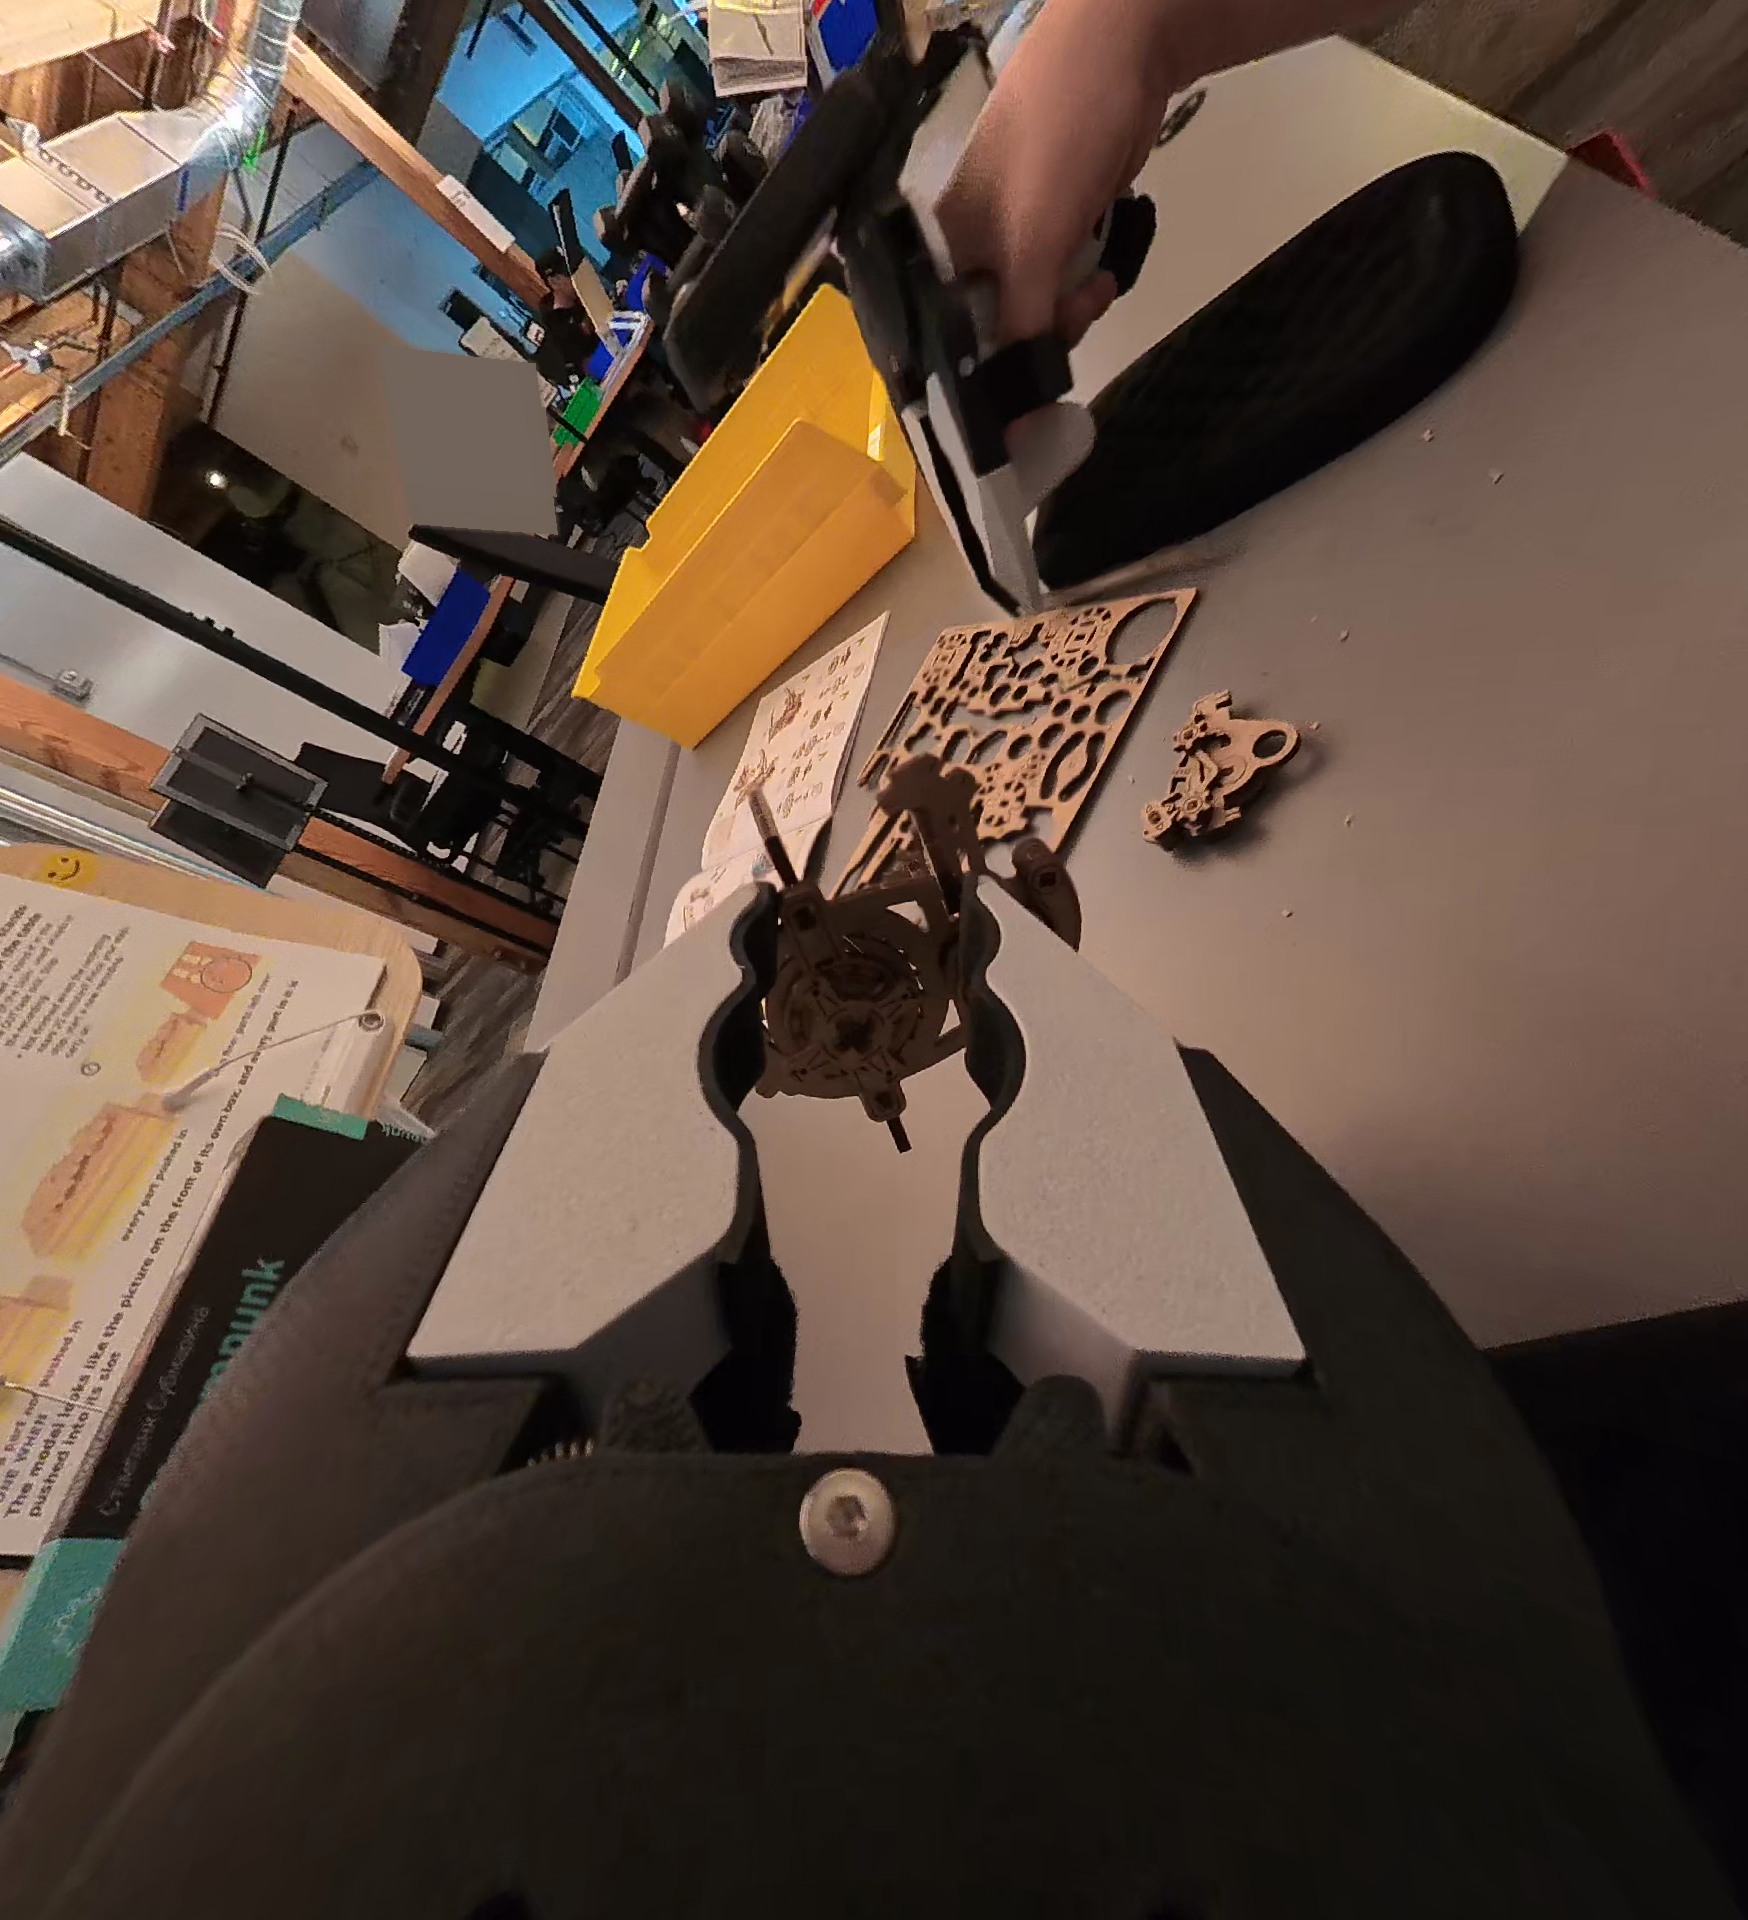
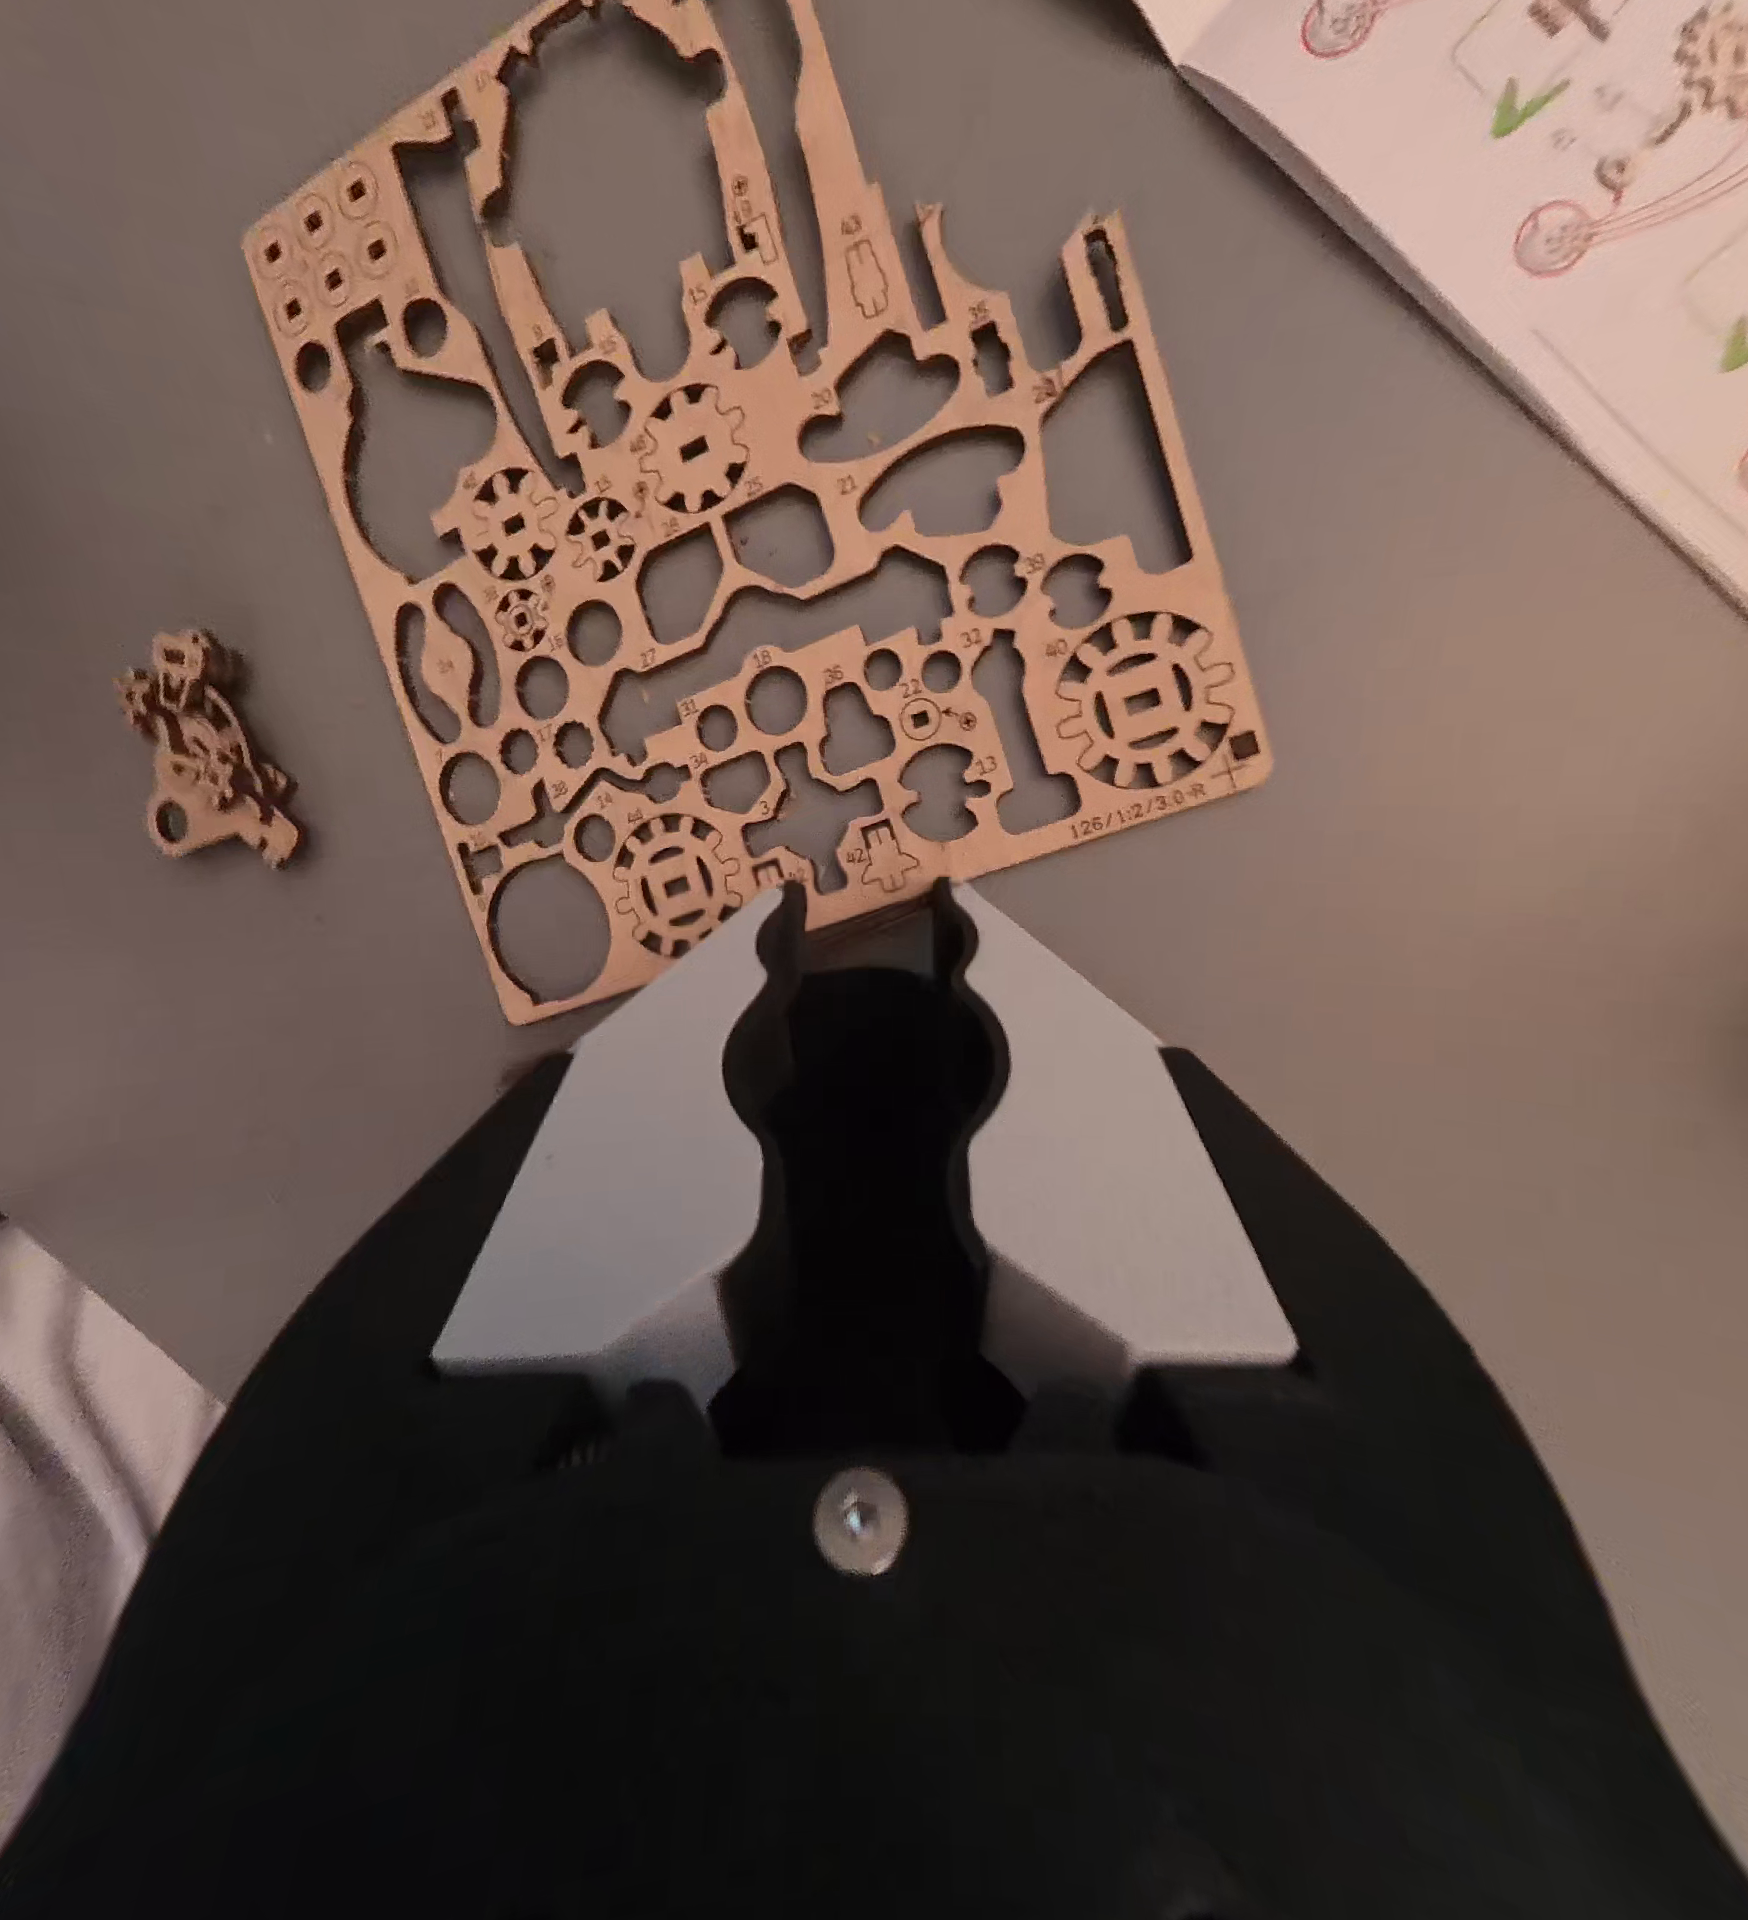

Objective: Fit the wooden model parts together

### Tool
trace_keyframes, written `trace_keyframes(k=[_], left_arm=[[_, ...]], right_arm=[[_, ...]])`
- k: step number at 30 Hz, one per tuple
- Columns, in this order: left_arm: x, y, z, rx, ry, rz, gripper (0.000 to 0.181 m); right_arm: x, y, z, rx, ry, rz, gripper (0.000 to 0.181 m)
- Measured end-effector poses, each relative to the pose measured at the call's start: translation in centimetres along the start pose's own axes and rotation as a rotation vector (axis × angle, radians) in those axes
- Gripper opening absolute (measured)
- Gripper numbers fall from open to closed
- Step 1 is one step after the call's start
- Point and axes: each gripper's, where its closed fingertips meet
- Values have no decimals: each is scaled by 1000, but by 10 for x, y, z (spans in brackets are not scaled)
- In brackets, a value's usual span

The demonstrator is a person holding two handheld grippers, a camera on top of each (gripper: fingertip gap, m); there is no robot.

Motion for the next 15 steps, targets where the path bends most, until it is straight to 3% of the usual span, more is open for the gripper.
trace_keyframes(k=[1, 6, 10, 15], left_arm=[[2, 1, 0, -2, 2, 7, 33], [8, 2, 1, 7, -5, 42, 33], [13, 5, 3, 4, 5, 62, 33], [18, 6, 3, 10, 27, 67, 33]], right_arm=[[2, 1, 1, -15, -5, 31, 22], [3, -11, -12, -34, -8, 176, 19], [-11, -8, -8, -174, -132, 173, 26], [-14, -17, 3, -175, -201, 101, 13]])
Point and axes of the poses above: each gripper's, where its closed fingertips meet, z out along the fingers, x out of its top, y = z × x across the jaws, and after that the axes turned 6 degrees about y, right-handed
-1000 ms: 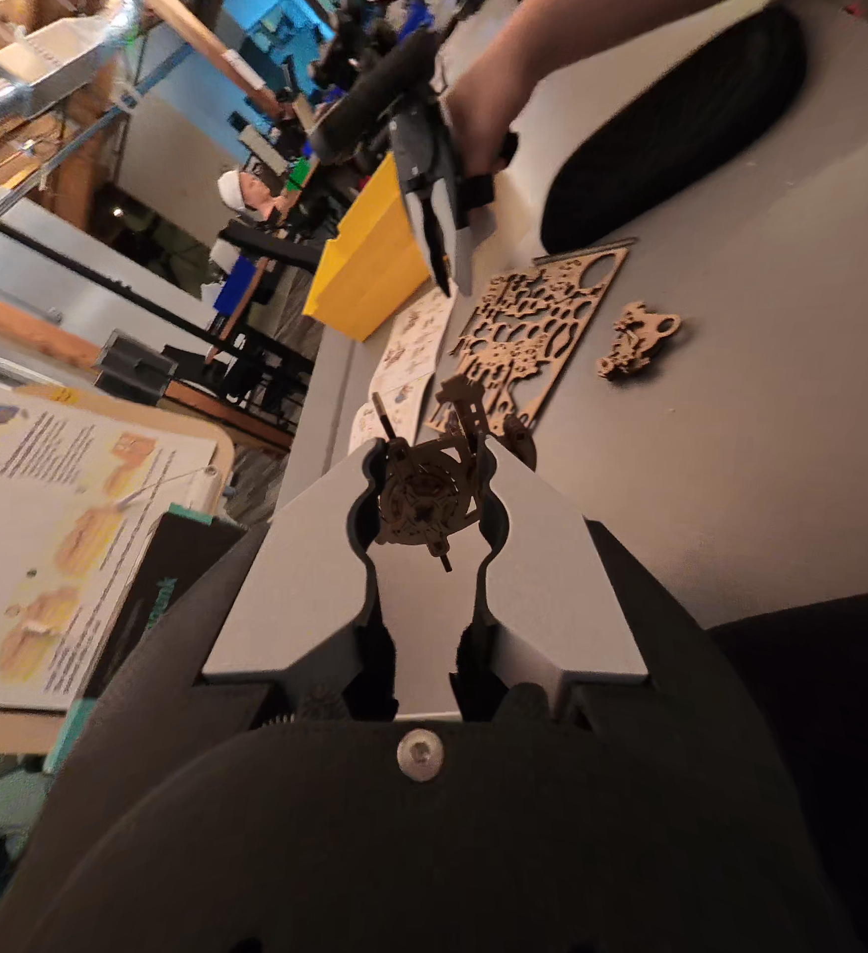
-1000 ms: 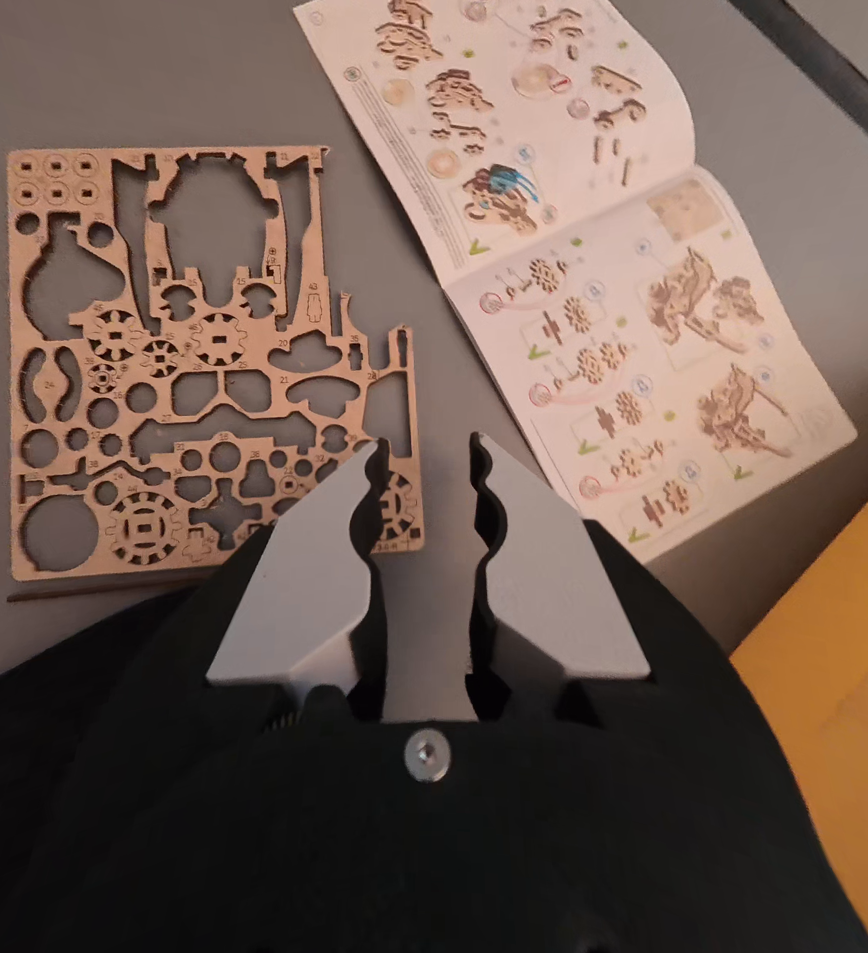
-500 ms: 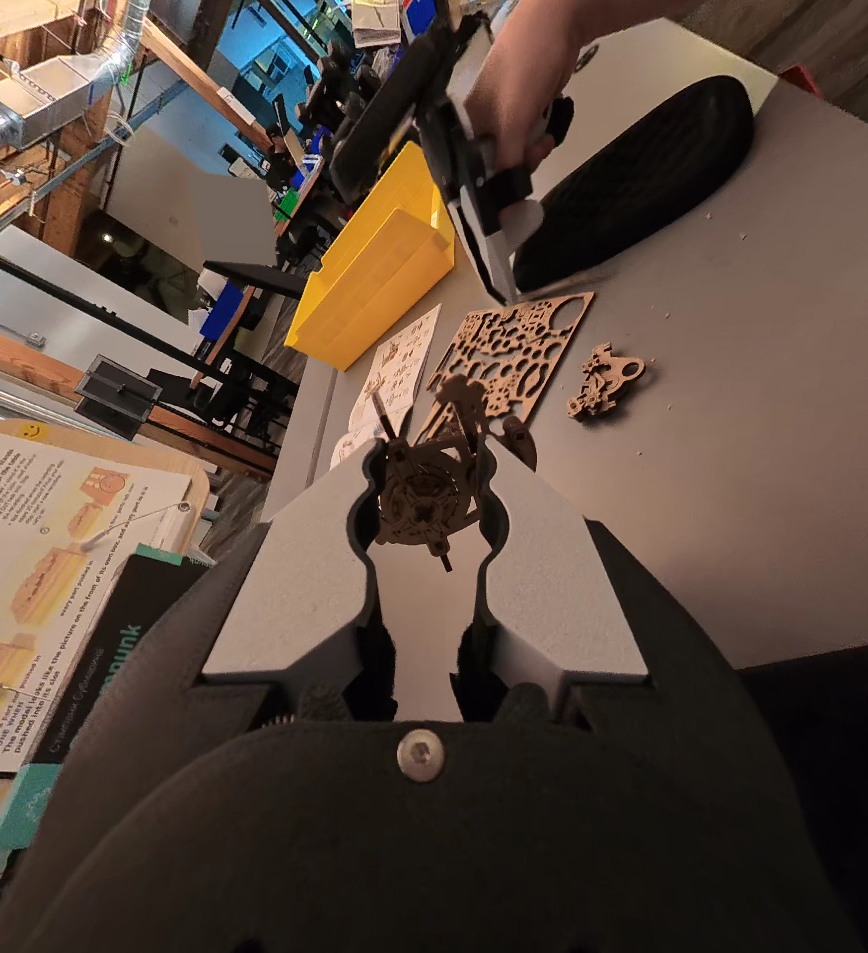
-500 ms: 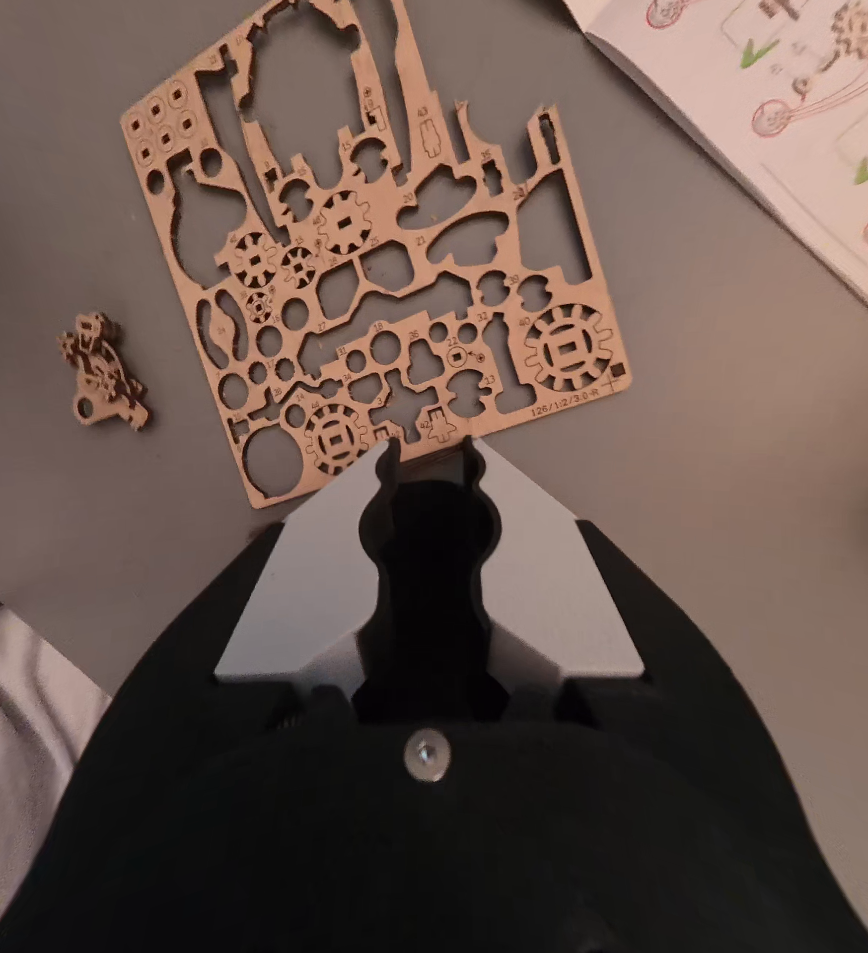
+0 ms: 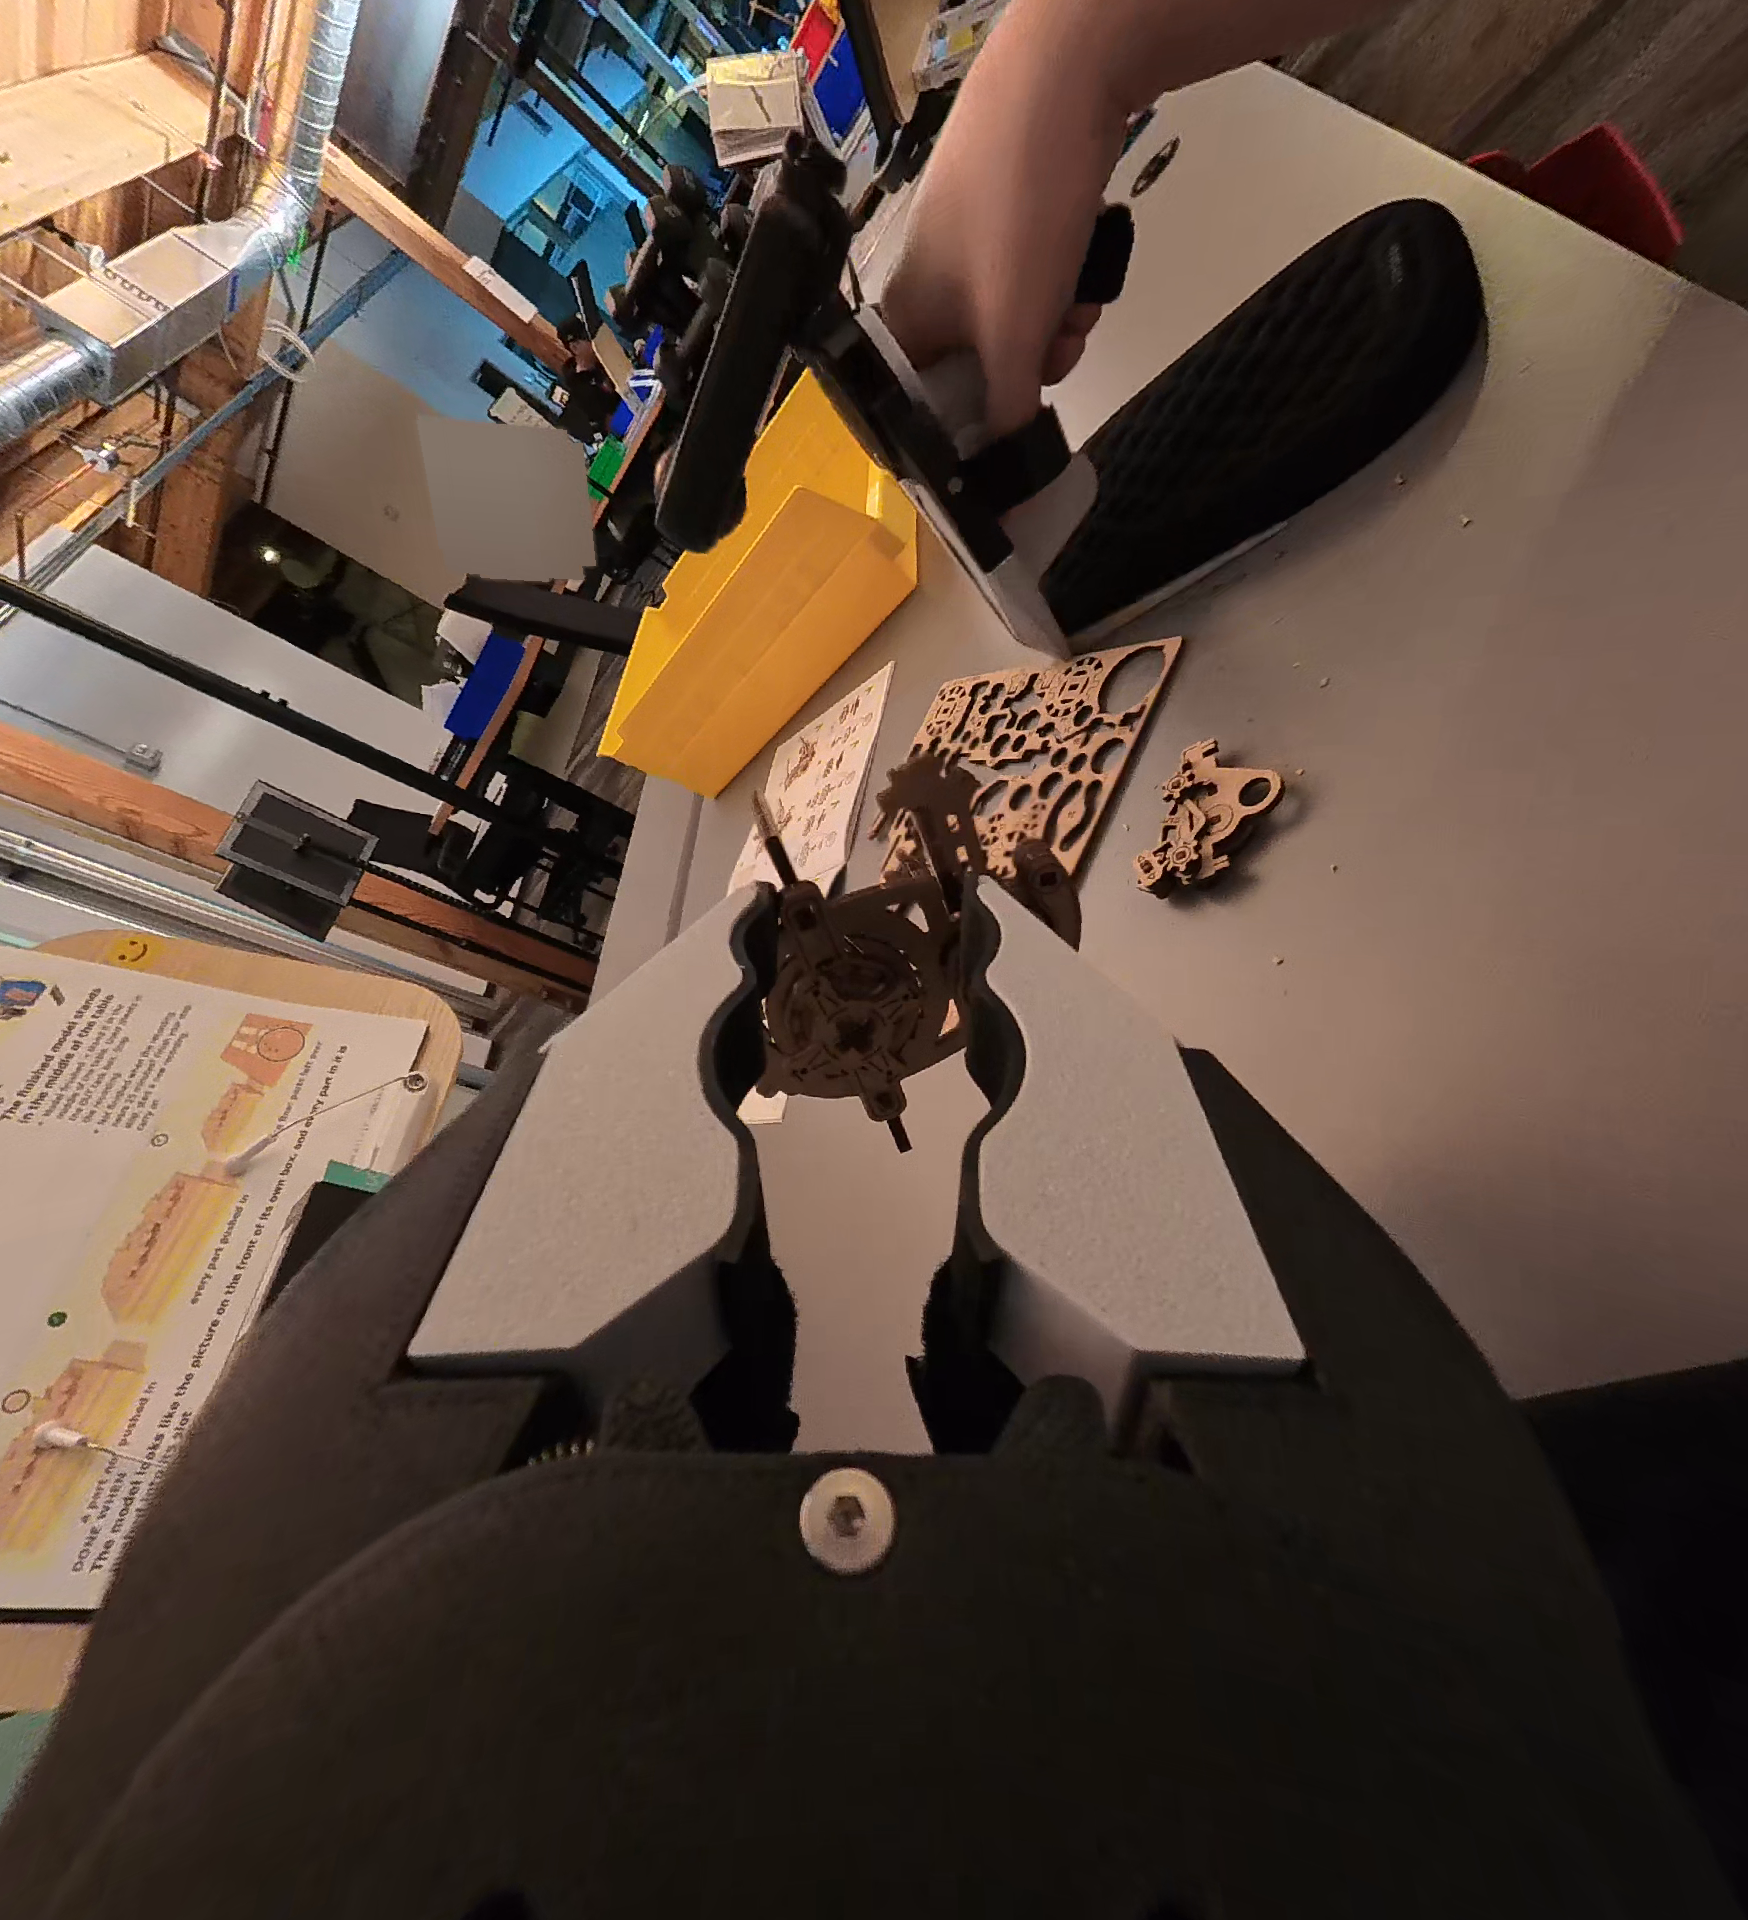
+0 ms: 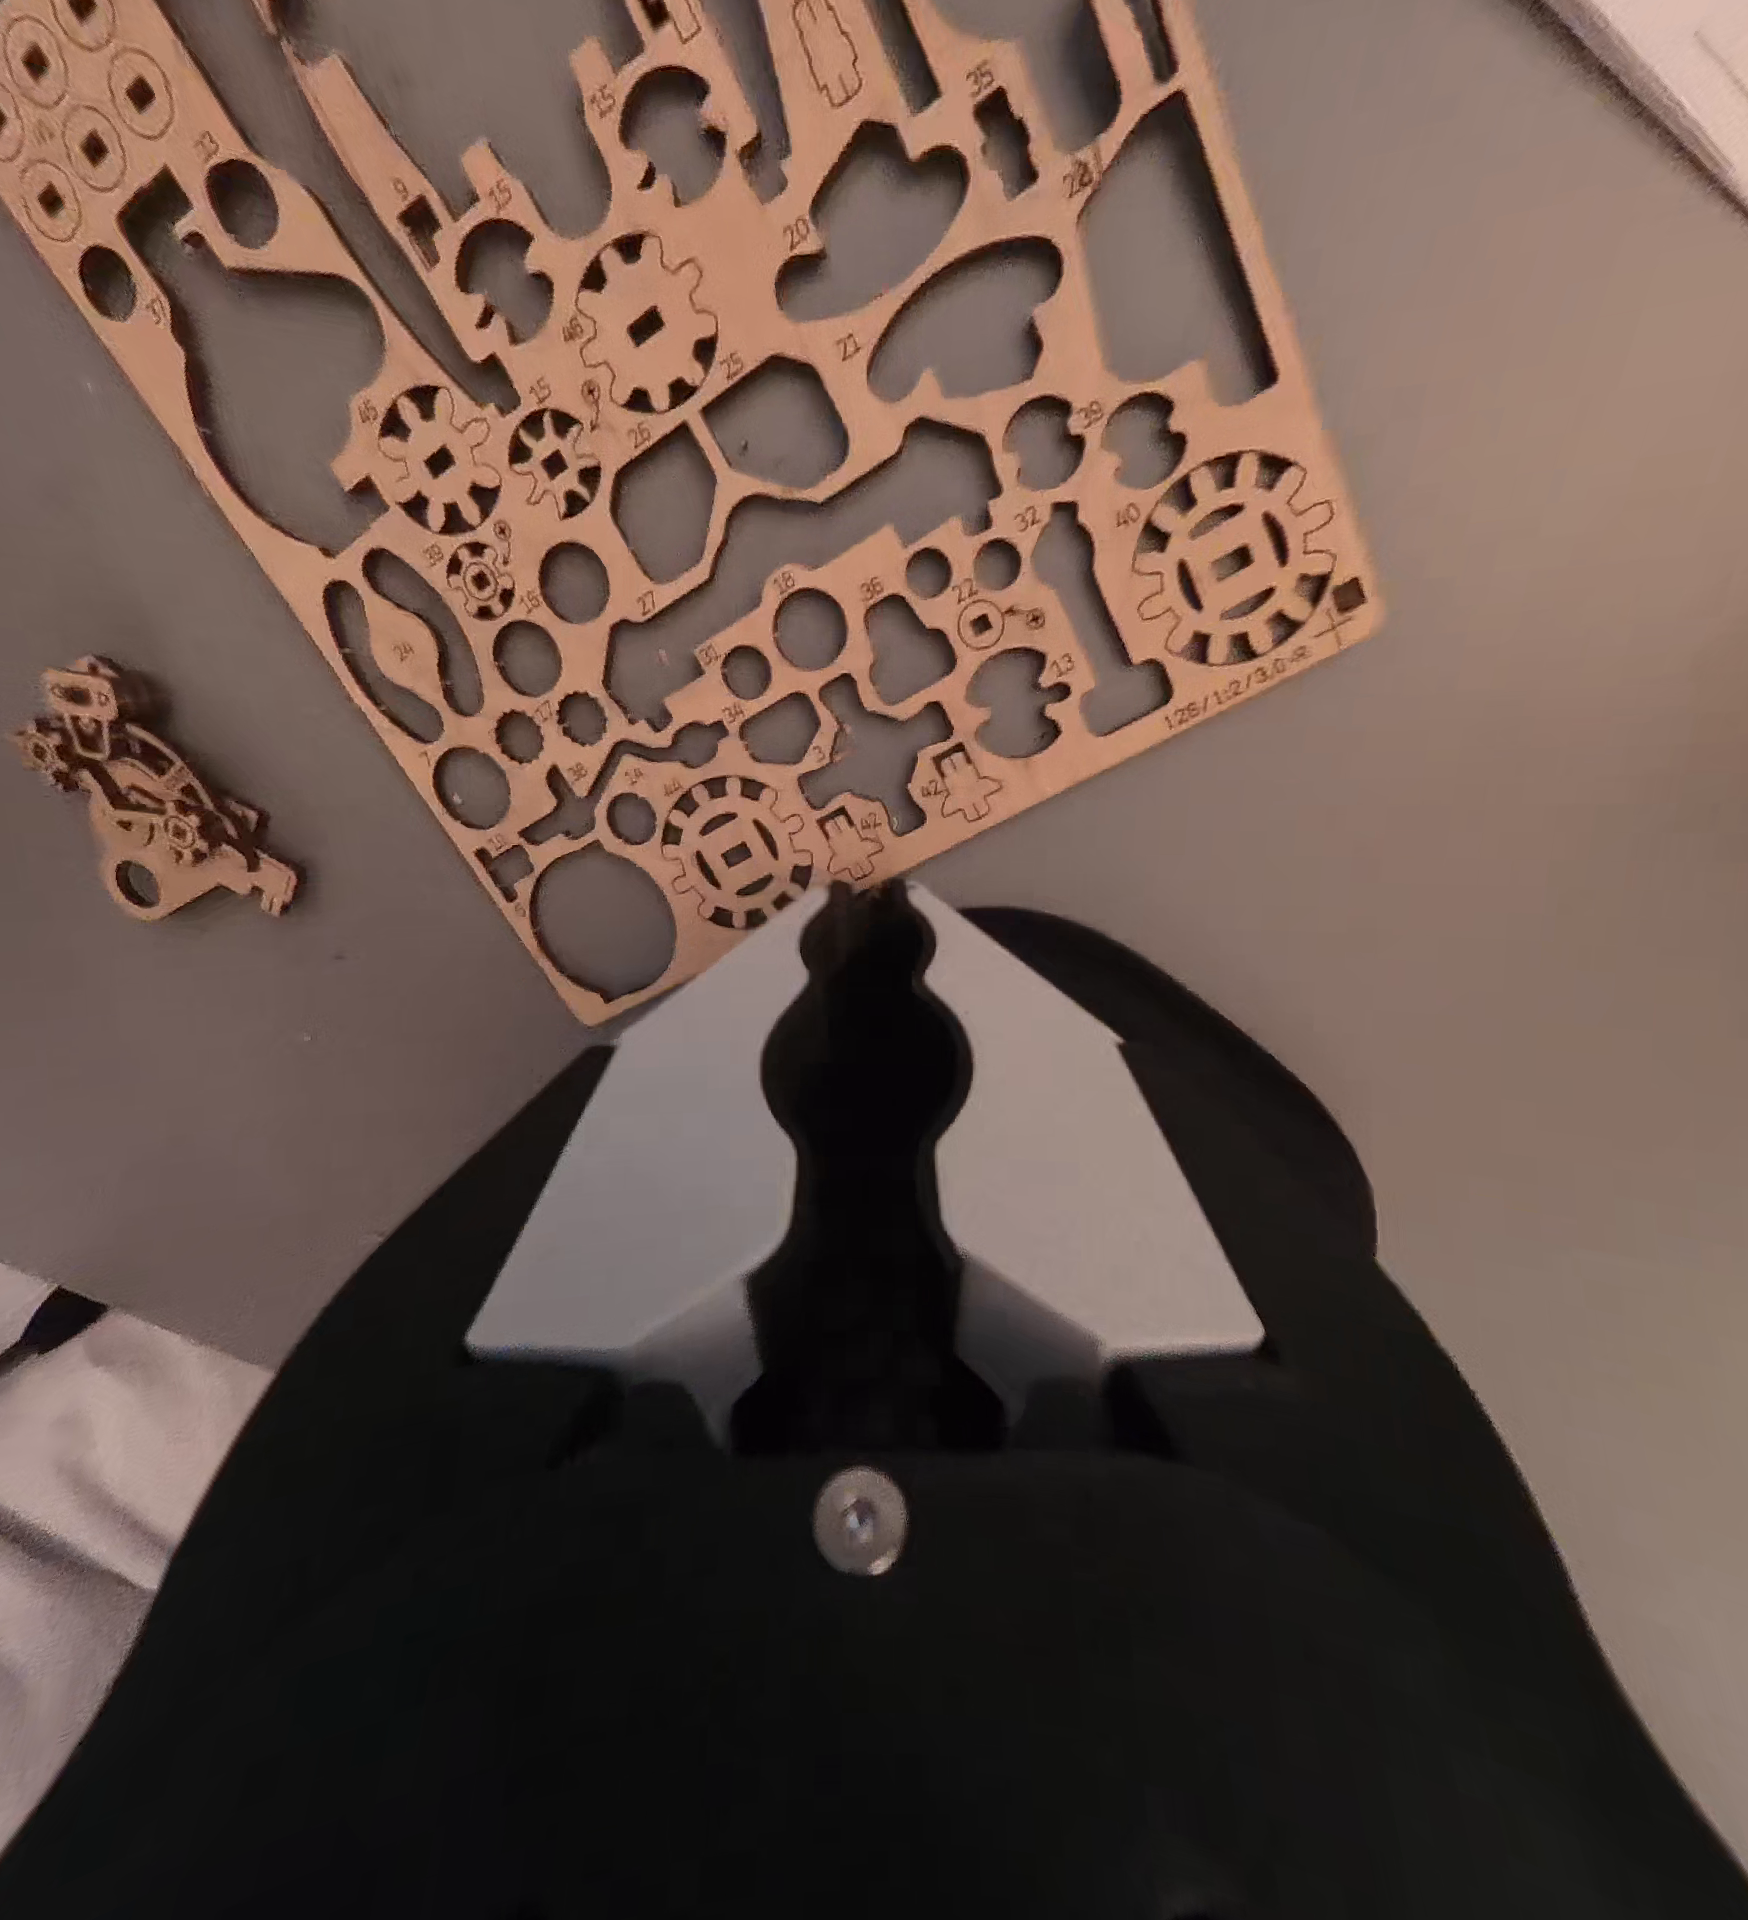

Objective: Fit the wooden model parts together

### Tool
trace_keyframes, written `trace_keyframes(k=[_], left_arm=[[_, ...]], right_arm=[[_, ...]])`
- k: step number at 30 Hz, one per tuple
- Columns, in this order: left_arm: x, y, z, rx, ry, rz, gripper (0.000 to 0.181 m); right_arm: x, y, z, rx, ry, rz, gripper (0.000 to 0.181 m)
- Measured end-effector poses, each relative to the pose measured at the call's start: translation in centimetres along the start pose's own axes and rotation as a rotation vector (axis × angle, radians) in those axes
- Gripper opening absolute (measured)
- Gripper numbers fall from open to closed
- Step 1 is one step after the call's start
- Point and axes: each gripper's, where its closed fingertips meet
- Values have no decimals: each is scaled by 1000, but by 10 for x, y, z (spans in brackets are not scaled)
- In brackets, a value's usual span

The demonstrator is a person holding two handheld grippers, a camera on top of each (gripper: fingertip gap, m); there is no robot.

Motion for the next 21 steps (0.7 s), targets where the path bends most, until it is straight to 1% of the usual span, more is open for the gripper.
trace_keyframes(k=[3, 4, 5, 7, 8, 10, 12, 13, 14, 15, 16, 18, 19, 21], left_arm=[[-1, -1, -1, 6, -4, 1, 33], [-1, -2, -2, 8, -2, 0, 33], [-2, -2, -2, 10, -1, 0, 33], [0, -2, -2, 16, 9, 13, 33], [1, -1, -2, 17, 20, 25, 33], [4, 3, 0, 3, 37, 43, 33], [10, 9, 2, -14, 65, 63, 33], [13, 12, 3, -22, 80, 71, 33], [17, 16, 5, -31, 94, 78, 33], [20, 19, 6, -39, 106, 87, 33], [23, 23, 8, -48, 114, 101, 33], [29, 29, 11, -63, 114, 144, 32], [31, 33, 12, -70, 109, 172, 32], [35, 40, 15, -89, 97, 225, 32]], right_arm=[[-2, -5, -1, 17, 4, -48, 6], [-1, -13, -3, 65, 24, -38, 6], [4, -20, -8, 104, 85, -23, 5], [21, -27, -28, 124, 254, -13, 4], [32, -33, -43, 131, 372, -44, 3], [46, -61, -74, 190, 598, -201, 2], [50, -95, -103, 197, 854, -440, 1], [47, -107, -112, 159, 962, -545, 1], [41, -117, -118, 135, 1036, -632, 1], [35, -125, -121, 134, 1096, -666, 1], [29, -130, -122, 163, 1134, -655, 1], [15, -146, -124, 321, 1191, -623, 2], [10, -151, -128, 360, 1237, -622, 2], [1, -154, -132, 359, 1313, -665, 1]])
Point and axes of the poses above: each gripper's, where its closed fingertips meet, z out along the fingers, x out of its top, y = z × x across the jaws, and after that the axes turned 6 degrees about y, right-handed
